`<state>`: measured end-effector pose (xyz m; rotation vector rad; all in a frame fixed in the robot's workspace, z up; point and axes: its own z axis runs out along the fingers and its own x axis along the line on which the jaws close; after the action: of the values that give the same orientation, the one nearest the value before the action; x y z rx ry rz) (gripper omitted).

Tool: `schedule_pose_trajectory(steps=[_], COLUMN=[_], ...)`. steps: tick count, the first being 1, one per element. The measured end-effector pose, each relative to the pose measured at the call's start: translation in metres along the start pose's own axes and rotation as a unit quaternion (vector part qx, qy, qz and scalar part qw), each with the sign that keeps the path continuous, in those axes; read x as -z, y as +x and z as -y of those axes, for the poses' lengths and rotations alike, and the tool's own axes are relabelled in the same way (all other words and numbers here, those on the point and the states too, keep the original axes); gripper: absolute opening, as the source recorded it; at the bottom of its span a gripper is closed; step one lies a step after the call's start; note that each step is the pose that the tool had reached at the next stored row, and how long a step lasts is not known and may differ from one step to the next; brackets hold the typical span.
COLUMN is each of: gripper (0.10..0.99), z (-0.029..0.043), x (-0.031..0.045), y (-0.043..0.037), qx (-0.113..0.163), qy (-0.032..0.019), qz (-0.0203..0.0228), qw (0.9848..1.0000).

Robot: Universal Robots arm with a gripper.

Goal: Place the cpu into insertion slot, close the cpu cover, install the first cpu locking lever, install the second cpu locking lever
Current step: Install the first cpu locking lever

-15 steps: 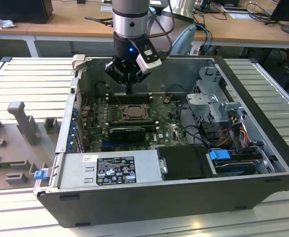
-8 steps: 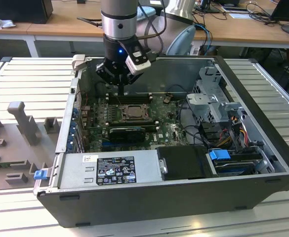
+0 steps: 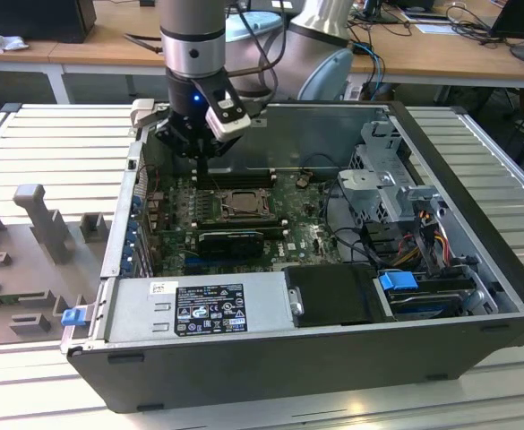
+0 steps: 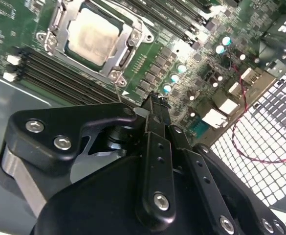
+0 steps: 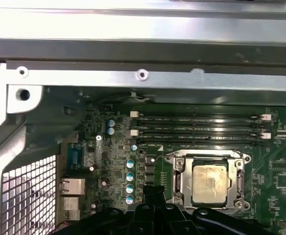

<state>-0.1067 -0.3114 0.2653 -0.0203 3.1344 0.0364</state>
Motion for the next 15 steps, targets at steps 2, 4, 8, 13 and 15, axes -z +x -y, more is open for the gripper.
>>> schedule_pose_trajectory(steps=[2,4,8,13,15], gripper=[0.106,0.106,0.106,0.106,0.106], z=[-0.0007,-0.0023,-0.0065,-0.0180,-0.0229], x=[-0.0009,-0.0024,-0.0059,-0.0087,-0.0097], y=[0.0036,0.0062,0.0092,0.0097,0.0097], qx=[0.000,0.000,0.000,0.000,0.000], qy=[0.0001,0.0001,0.0001,0.0000,0.0000], qz=[-0.0001,-0.0001,0.0000,0.0000,0.0000], qw=[1.0000,1.0000,1.0000,1.0000,1.0000])
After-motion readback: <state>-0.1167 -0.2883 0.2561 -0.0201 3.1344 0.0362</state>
